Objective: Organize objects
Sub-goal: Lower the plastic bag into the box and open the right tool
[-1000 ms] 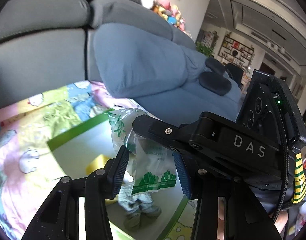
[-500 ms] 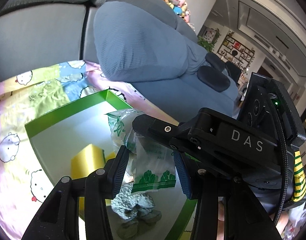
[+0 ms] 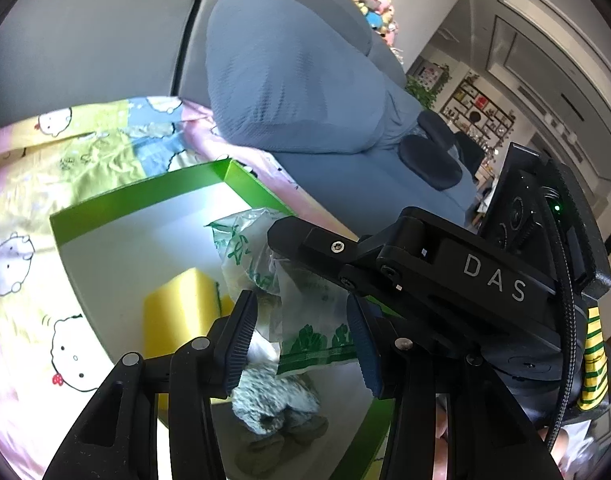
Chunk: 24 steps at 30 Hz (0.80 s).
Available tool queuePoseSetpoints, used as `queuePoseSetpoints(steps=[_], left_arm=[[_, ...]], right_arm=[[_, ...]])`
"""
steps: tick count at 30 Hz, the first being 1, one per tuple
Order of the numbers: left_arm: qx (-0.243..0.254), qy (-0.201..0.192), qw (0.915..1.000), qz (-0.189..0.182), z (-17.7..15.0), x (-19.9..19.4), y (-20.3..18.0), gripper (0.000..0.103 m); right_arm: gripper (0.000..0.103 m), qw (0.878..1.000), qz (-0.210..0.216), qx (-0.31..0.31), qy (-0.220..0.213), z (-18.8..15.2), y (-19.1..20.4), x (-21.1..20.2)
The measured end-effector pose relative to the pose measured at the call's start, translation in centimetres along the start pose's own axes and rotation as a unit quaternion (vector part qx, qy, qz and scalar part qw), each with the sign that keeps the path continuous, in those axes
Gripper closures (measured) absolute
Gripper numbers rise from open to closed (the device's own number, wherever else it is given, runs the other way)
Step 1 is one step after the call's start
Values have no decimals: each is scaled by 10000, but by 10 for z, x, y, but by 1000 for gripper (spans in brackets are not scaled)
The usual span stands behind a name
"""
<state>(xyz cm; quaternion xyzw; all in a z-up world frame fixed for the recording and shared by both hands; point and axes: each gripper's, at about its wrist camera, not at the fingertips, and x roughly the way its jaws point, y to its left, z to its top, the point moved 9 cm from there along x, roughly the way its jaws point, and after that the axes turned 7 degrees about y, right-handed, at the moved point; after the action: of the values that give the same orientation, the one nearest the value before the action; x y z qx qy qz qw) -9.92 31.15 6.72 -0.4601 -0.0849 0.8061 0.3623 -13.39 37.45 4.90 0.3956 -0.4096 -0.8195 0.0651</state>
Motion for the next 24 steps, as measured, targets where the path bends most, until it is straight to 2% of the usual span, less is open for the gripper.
queuePoseSetpoints(steps=[4,8,12,24], left_arm=[[-91,95,9999,93,-4,5,7,55],[-249,243,9993,136,-9,13,12,55],[-270,270,9990,215,-11,12,13,55],[-298,283,9991,101,-12,9,13,55]], right_arm=[[44,9998,-105,95,103,-2,-5,7],[45,9988,-437,128,177,-4,-15,13],[45,9986,-436,203,230,-6,-20,15],[44,9975,-695,115,94,-8,-19,10]])
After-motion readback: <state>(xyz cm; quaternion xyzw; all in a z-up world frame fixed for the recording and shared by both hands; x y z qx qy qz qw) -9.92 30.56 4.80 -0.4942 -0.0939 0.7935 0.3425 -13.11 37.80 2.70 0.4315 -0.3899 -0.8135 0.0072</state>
